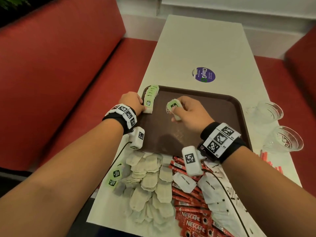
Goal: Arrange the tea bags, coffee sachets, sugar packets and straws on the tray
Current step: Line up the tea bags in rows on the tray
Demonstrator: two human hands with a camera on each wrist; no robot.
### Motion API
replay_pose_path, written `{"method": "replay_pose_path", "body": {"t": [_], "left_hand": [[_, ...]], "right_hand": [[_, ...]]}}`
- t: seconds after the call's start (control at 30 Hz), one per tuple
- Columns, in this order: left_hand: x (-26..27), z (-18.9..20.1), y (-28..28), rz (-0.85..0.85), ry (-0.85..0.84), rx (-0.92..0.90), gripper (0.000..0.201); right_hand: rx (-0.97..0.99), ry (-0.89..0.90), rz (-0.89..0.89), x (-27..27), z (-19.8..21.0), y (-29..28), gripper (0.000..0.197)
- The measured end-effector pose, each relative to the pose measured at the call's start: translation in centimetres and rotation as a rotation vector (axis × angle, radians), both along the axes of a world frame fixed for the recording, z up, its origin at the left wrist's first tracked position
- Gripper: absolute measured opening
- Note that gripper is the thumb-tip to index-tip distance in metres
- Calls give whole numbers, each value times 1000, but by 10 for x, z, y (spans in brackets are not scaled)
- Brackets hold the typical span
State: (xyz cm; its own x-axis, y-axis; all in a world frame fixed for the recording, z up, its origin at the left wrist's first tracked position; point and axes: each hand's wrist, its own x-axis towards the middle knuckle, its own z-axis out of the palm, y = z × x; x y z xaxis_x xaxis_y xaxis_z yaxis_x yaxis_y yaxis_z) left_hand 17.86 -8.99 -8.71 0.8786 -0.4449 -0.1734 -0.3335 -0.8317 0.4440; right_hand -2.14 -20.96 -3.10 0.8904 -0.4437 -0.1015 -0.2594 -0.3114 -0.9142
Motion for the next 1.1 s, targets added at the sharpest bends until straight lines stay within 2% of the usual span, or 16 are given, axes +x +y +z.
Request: {"method": "replay_pose_path", "body": {"t": [0.17, 0.27, 0.33, 0.43, 0.6, 0.67, 0.73, 0.83, 0.93, 1.0, 1.1], "left_hand": [[-2, 3, -11, -73, -105, 113, 18], [-1, 3, -15, -90, -131, 99, 23], [-1, 4, -20, -157, -114, 75, 18], [-2, 6, -24, -304, -66, 179, 17], [3, 6, -23, -326, -63, 214, 24], [0, 12, -20, -338, -85, 127, 24], [-10, 23, -12, -360, -64, -88, 27], [-37, 46, 4, -460, 84, -344, 27], [-55, 58, 15, -573, 131, -403, 14], [-58, 60, 19, -593, 123, -409, 14], [-54, 57, 22, -616, 36, -317, 8]], "right_hand": [[-144, -10, 7, -1, -8, 4, 9], [-169, -24, -8, 0, -10, 5, 6], [-184, -42, -14, 0, -10, 3, 5], [-171, -35, -15, 2, -14, -2, 5], [-125, -11, 0, 4, -21, -3, 6], [-108, -11, -22, 4, -24, -1, 6], [-102, -13, -49, 4, -26, 0, 5], [-108, -19, -60, 5, -28, 1, 4], [-119, -18, -35, 7, -30, 4, 6], [-123, -22, -40, 10, -32, 5, 10], [-110, -34, -45, 15, -35, 8, 14]]}}
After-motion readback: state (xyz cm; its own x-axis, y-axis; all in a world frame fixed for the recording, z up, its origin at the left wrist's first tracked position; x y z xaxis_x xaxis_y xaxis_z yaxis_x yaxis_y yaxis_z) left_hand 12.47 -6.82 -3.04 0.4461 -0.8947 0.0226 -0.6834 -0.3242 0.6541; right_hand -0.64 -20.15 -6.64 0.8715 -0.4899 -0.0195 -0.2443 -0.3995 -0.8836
